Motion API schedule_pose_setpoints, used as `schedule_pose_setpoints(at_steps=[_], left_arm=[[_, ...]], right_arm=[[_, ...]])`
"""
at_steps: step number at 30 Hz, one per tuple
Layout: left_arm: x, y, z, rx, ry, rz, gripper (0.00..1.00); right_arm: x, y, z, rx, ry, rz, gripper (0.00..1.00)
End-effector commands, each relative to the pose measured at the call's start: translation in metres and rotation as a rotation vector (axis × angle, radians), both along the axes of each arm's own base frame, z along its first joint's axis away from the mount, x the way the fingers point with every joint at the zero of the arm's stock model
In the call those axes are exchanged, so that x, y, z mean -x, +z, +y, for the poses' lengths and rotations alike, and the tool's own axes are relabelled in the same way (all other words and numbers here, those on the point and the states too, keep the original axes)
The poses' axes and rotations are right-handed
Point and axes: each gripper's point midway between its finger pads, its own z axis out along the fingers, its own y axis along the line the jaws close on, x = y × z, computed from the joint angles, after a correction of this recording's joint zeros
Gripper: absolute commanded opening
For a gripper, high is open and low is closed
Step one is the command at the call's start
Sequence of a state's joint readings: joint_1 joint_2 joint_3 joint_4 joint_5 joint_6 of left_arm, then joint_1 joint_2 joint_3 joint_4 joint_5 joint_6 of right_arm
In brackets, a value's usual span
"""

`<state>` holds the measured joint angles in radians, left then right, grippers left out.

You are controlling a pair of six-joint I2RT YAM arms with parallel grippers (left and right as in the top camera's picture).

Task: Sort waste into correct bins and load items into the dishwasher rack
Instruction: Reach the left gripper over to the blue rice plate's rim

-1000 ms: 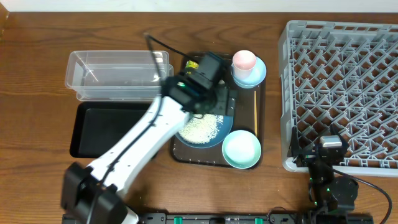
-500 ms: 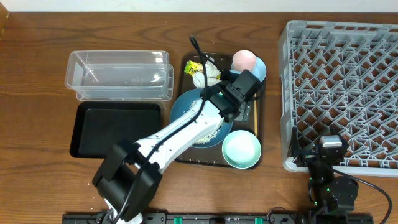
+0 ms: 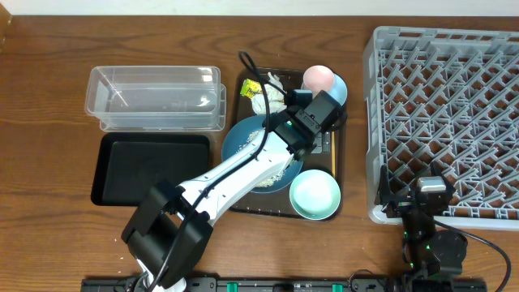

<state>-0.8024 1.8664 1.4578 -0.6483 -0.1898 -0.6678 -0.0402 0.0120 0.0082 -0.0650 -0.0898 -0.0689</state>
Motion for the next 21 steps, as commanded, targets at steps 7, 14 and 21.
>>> schedule_pose_setpoints(at_steps=[7,14,21], left_arm=[[0.001,-0.028,0.001,-0.004,0.087,0.047,0.94],[0.002,-0.044,0.001,-0.025,0.086,0.072,0.93],[0.003,-0.053,0.002,-0.040,0.088,0.086,0.92]], right_arm=[[0.000,-0.001,-0.002,-0.012,-0.008,0.001,0.99],[0.000,-0.001,-0.002,-0.012,-0.008,0.001,0.99],[0.000,-0.001,-0.002,-0.012,-0.008,0.001,0.99]])
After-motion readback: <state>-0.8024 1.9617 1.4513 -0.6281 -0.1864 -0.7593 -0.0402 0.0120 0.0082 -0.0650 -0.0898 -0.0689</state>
